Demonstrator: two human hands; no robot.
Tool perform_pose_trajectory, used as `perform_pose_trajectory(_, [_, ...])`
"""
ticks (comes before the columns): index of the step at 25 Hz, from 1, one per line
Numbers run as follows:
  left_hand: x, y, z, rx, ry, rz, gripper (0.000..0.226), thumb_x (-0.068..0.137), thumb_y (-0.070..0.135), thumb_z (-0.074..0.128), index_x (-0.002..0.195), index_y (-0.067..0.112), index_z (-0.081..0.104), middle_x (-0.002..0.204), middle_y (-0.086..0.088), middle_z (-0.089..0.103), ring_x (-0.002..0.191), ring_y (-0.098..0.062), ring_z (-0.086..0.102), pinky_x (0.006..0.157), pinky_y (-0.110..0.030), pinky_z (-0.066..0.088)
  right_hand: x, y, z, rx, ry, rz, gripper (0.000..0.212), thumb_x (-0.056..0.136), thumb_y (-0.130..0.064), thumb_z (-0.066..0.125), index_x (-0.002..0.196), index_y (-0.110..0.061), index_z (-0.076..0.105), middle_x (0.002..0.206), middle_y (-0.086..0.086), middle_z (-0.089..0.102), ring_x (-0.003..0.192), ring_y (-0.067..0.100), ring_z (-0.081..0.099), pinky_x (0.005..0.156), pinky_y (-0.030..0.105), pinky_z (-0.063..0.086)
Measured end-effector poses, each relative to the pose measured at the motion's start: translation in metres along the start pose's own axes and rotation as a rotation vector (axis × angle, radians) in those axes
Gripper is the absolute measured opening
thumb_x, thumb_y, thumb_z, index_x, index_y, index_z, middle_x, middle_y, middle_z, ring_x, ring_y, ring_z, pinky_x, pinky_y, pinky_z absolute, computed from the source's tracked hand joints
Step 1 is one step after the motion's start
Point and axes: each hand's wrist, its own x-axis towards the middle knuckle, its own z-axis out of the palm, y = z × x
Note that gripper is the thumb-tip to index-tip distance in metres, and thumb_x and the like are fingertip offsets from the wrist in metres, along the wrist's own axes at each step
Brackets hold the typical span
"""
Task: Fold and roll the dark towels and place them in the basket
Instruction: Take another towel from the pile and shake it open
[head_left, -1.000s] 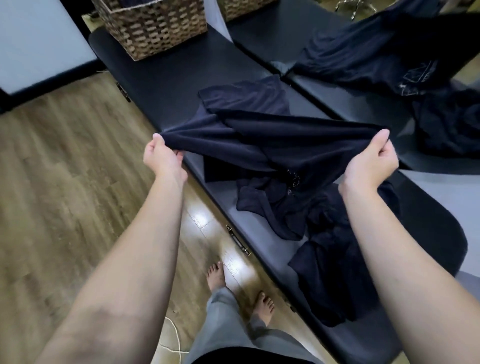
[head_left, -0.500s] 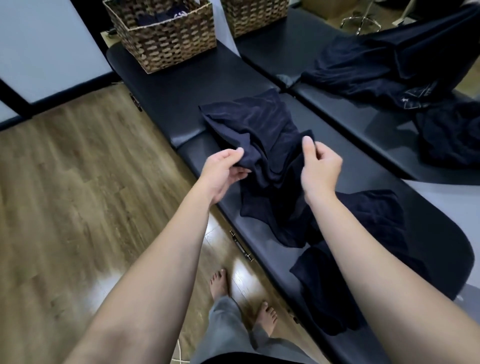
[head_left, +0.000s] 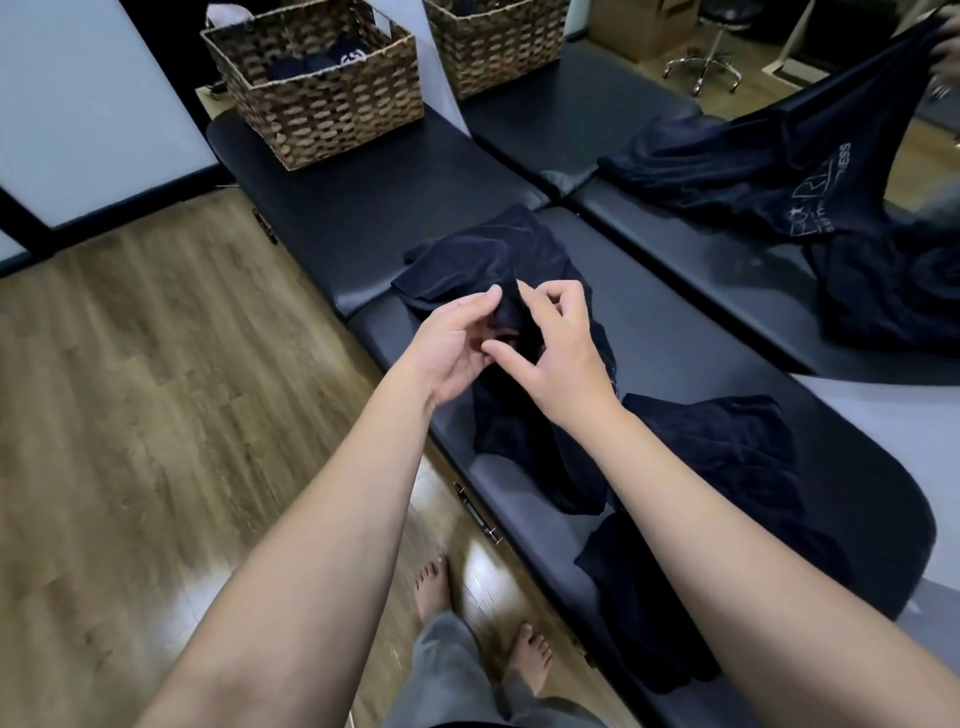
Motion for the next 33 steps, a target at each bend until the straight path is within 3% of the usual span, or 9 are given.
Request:
perform_pose_trajectory(5, [0.007,0.014,0.000,0.038,-0.021,0.034,0.022,0.104,0.021,0.051,0.092,0.013,0.068,0.092,0.000,0.069,0.089,-0.017,0.065,0.087,-0.037,0.049,0.019,0.005,-0.010,-0.140,0.061,-0.054,0.033,0.095,-0.017,0.055,0.125,-0.007,0.063,0.101,0.000,0.050,0.097,0.024,0.053,0.072,0.046,0.053])
perform_pose_trajectory(8, [0.012,0.024,0.005,0.160,0.061,0.154,0.009,0.100,0.017,0.058,0.105,0.018,0.066,0.098,0.002,0.071,0.093,-0.015,0.066,0.087,-0.036,0.050,0.029,0.006,-0.019,-0.064,0.119,-0.043,0.017,0.098,-0.013,0.055,0.107,-0.007,0.068,0.092,-0.010,0.047,0.087,0.016,0.050,0.077,0.030,0.045])
perform_pose_trajectory(12, [0.022,0.038,0.012,0.582,0.100,0.379,0.043,0.084,0.029,0.078,0.123,0.035,0.060,0.129,0.010,0.064,0.121,-0.006,0.057,0.103,-0.026,0.046,0.050,-0.009,-0.042,0.099,0.163,0.065,0.014,0.101,-0.018,0.056,0.090,-0.023,0.062,0.083,-0.014,0.047,0.075,-0.003,0.049,0.071,0.011,0.034])
perform_pose_trajectory(14, [0.031,0.053,0.024,0.743,0.034,0.449,0.034,0.087,0.027,0.077,0.119,0.027,0.064,0.119,0.013,0.067,0.113,0.000,0.059,0.097,-0.022,0.044,0.066,-0.022,-0.058,0.124,0.163,0.078,0.024,0.101,-0.022,0.054,0.081,-0.033,0.052,0.079,-0.012,0.048,0.073,-0.002,0.048,0.069,0.012,0.034])
perform_pose_trajectory(16, [0.039,0.069,0.042,0.812,0.043,0.543,0.014,0.090,0.026,0.073,0.098,0.021,0.064,0.091,0.013,0.067,0.085,-0.002,0.060,0.082,-0.027,0.047,0.081,-0.035,-0.075,0.137,0.178,0.097,0.030,0.102,-0.023,0.053,0.076,-0.037,0.047,0.074,-0.011,0.048,0.068,-0.001,0.046,0.066,0.013,0.034])
perform_pose_trajectory(19, [0.045,0.092,0.067,0.849,0.119,0.707,0.020,0.092,0.030,0.069,0.085,0.018,0.055,0.073,0.013,0.055,0.068,-0.006,0.049,0.070,-0.033,0.044,0.101,-0.053,-0.101,0.172,0.252,0.097,0.039,0.103,-0.021,0.052,0.068,-0.027,0.037,0.065,-0.010,0.038,0.060,0.003,0.037,0.061,0.021,0.031])
perform_pose_trajectory(25, [0.046,0.158,0.127,0.867,-0.072,0.904,0.027,0.093,0.023,0.070,0.085,0.014,0.046,0.072,0.011,0.043,0.065,-0.003,0.038,0.063,-0.023,0.035,0.137,-0.082,-0.161,0.284,0.446,0.048,0.044,0.103,-0.027,0.048,0.082,0.011,0.052,0.074,0.020,0.049,0.072,0.015,0.042,0.068,0.035,0.040])
perform_pose_trajectory(30, [0.057,0.179,0.139,0.968,-0.320,0.737,0.027,0.089,0.027,0.075,0.101,0.006,0.061,0.089,-0.001,0.067,0.081,-0.009,0.060,0.078,-0.036,0.051,0.151,-0.089,-0.191,0.305,0.496,0.000,0.048,0.102,-0.034,0.050,0.086,0.011,0.055,0.083,0.033,0.053,0.074,0.021,0.047,0.070,0.051,0.044])
perform_pose_trajectory(33, [0.055,0.180,0.140,0.801,-0.326,0.718,0.011,0.093,0.019,0.070,0.091,0.015,0.060,0.081,0.002,0.063,0.076,-0.009,0.055,0.072,-0.029,0.047,0.148,-0.089,-0.192,0.276,0.486,-0.024,0.043,0.104,-0.027,0.050,0.078,0.008,0.053,0.069,0.021,0.049,0.067,0.011,0.042,0.062,0.036,0.038])
